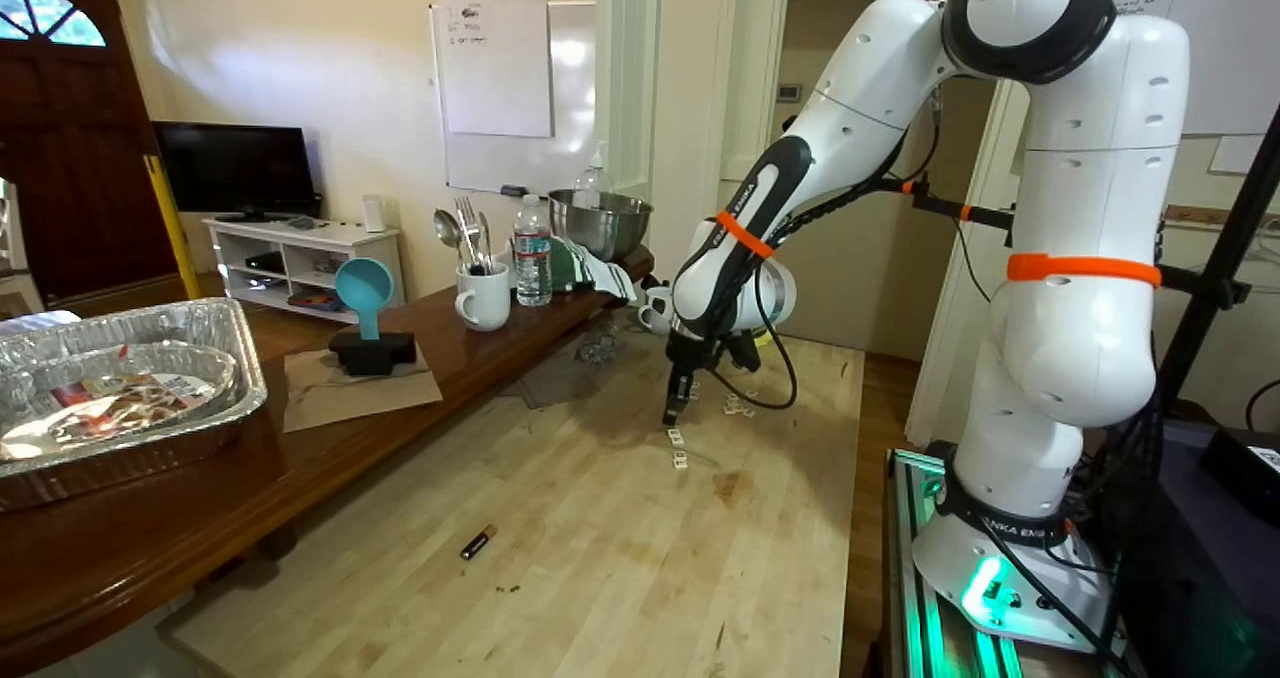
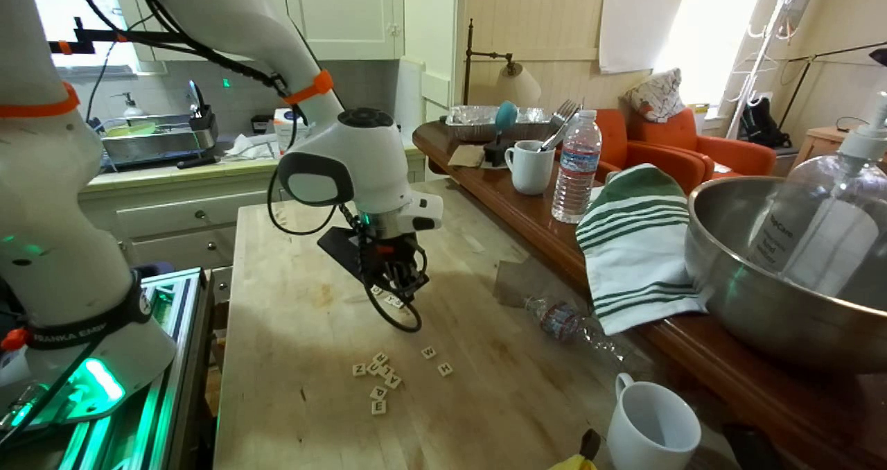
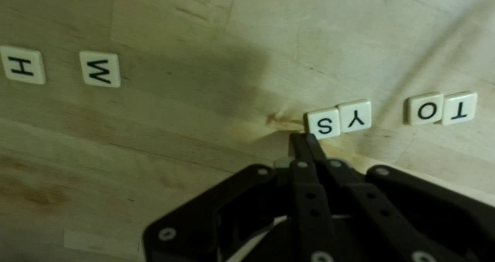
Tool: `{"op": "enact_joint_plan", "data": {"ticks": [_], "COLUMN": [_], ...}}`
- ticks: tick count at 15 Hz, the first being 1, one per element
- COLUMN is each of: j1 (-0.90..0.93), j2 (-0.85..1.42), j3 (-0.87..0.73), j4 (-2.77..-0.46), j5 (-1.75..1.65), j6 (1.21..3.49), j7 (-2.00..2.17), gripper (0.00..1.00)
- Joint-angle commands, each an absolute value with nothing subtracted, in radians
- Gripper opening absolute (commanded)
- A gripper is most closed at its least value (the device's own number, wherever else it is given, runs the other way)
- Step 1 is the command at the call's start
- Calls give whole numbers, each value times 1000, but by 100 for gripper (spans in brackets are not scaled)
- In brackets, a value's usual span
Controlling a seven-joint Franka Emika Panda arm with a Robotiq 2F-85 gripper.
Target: Take two letter blocks out of the line and replace them with one letter block
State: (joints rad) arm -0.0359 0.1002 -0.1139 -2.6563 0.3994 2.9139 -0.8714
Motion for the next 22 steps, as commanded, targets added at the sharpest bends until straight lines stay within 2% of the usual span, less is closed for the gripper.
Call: {"op": "enact_joint_plan", "data": {"ticks": [1,15,22], "j1": [-36,-35,-39], "j2": [119,13,31], "j3": [-114,-69,-92], "j4": [-2653,-2705,-2728], "j5": [381,439,272], "j6": [2880,2887,2877], "j7": [-888,-964,-892], "gripper": [0,0,0]}}
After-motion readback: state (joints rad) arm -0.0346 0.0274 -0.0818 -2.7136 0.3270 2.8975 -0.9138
